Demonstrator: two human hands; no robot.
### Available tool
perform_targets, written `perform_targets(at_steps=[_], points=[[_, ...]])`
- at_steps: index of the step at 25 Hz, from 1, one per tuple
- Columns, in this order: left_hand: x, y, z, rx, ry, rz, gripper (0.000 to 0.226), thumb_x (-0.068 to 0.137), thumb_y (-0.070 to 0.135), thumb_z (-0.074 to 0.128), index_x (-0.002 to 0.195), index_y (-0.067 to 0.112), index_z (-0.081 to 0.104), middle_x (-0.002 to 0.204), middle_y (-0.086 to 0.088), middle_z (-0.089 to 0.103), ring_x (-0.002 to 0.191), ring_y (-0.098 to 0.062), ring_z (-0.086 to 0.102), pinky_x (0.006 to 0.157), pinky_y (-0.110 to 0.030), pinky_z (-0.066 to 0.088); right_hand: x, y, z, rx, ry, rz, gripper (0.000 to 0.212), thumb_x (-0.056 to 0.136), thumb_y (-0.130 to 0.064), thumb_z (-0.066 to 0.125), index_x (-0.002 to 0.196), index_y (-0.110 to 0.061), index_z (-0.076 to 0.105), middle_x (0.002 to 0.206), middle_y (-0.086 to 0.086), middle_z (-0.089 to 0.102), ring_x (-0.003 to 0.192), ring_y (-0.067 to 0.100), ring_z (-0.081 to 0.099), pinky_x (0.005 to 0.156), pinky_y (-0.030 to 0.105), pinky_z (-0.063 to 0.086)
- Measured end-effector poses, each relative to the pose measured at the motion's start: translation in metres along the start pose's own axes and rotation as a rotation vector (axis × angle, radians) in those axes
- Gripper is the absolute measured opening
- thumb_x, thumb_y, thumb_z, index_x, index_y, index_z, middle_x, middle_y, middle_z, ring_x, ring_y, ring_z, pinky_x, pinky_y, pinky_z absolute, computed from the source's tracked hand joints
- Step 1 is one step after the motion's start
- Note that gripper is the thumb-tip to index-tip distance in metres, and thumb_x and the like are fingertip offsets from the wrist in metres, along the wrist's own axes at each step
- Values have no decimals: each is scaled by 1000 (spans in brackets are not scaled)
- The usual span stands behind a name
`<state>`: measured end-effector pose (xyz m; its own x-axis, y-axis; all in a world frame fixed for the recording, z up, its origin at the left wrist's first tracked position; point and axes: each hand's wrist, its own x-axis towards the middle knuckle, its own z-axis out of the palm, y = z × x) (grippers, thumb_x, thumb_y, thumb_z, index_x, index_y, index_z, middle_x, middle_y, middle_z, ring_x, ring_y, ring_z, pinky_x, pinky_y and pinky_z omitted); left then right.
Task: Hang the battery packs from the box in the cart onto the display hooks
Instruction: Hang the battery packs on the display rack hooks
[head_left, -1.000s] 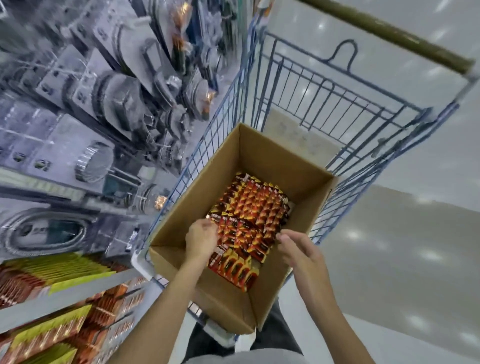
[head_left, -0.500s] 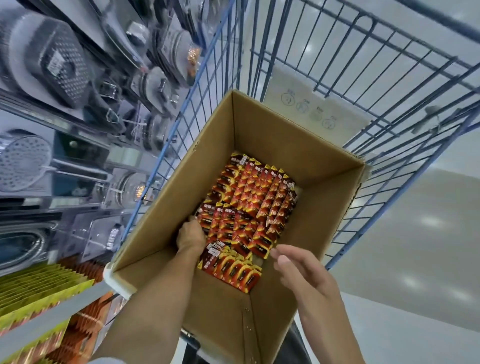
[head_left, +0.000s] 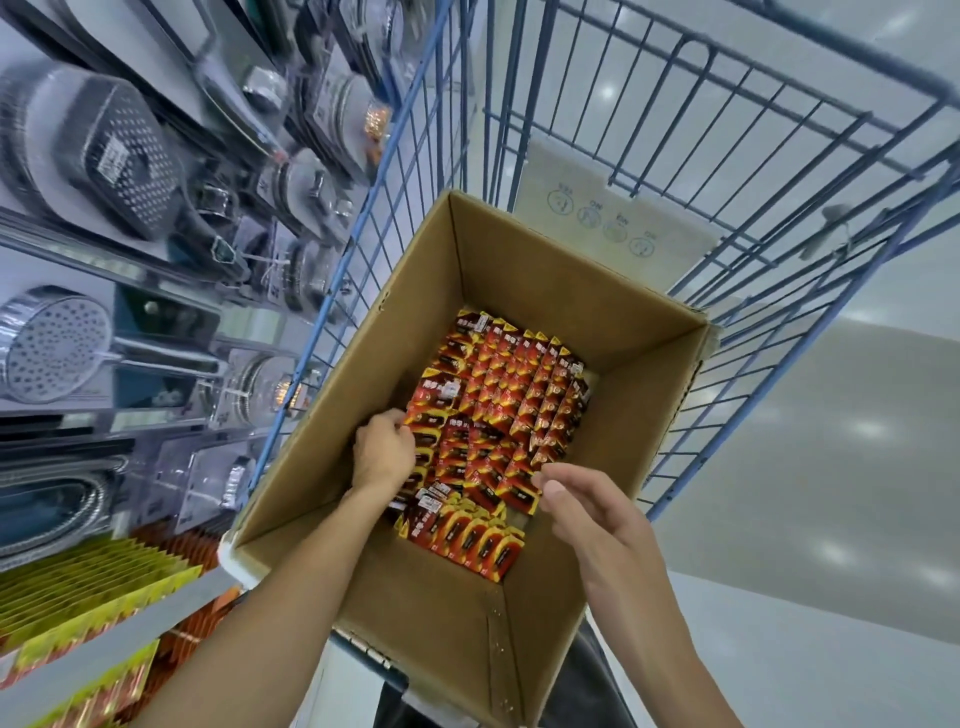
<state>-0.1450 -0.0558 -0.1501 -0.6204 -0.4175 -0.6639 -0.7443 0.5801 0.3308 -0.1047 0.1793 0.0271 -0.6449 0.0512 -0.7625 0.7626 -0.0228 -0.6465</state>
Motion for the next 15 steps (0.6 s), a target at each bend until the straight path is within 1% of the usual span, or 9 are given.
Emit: perform_targets(at_steps=[3,4,6,8,10,11,13,14,15], points=[[-21,21,-20,-468,-243,-94,21,108,16,51,117,19,69,101,-3,80,95,-22,77,85,-40,60,2,0,-5,-19,13,-5,16,98,-34,64,110,-33,73,105,-20,73,103,-6,65,78,11,52],[-30,28,-26,-577,-303,-111,20,108,15,51,119,19,68,101,-3,80,94,-22,78,84,-40,61,3,1,-7,-25,20,-4,15,98,-34,64,110,-33,73,105,-20,73,102,-6,65,76,10,52],[-48,40,-36,-671,-354,-81,19,109,16,51,120,21,66,105,-4,80,95,-22,78,82,-40,62,4,2,-11,-32,33,1,14,99,-33,63,108,-33,73,104,-19,73,101,-5,65,73,8,51],[-66,51,-45,-711,-354,-22,20,109,17,51,121,23,65,108,-4,80,98,-22,78,80,-38,63,4,2,-13,-67,56,15,13,100,-34,63,108,-34,73,105,-19,72,104,-2,66,73,10,51],[-80,54,-53,-736,-336,24,21,109,18,50,122,22,65,112,-6,79,101,-23,77,83,-40,62,6,-1,-13,-71,79,33,13,100,-35,63,109,-34,72,107,-18,71,105,1,66,78,12,51],[-86,53,-58,-750,-323,37,21,109,20,49,123,22,65,113,-6,78,102,-23,77,86,-43,61,9,-3,-11,-75,89,48,13,100,-34,63,110,-33,72,109,-17,71,106,3,66,83,16,53],[-98,47,-69,-778,-285,56,24,109,25,50,126,23,65,116,-5,77,106,-26,76,93,-50,59,26,-5,-1,-40,90,100,14,101,-31,62,112,-28,70,111,-10,72,106,7,67,95,30,56],[-104,42,-75,-788,-263,62,25,108,28,50,127,23,65,117,-5,77,106,-27,76,95,-52,57,42,-4,5,20,91,167,15,102,-29,61,113,-23,69,111,-5,72,106,11,68,96,33,57],[-110,38,-81,-799,-242,65,26,107,31,50,126,23,66,116,-5,77,106,-28,76,95,-53,57,63,-2,10,110,88,245,17,104,-28,59,115,-18,67,112,-1,72,106,14,69,95,34,57]])
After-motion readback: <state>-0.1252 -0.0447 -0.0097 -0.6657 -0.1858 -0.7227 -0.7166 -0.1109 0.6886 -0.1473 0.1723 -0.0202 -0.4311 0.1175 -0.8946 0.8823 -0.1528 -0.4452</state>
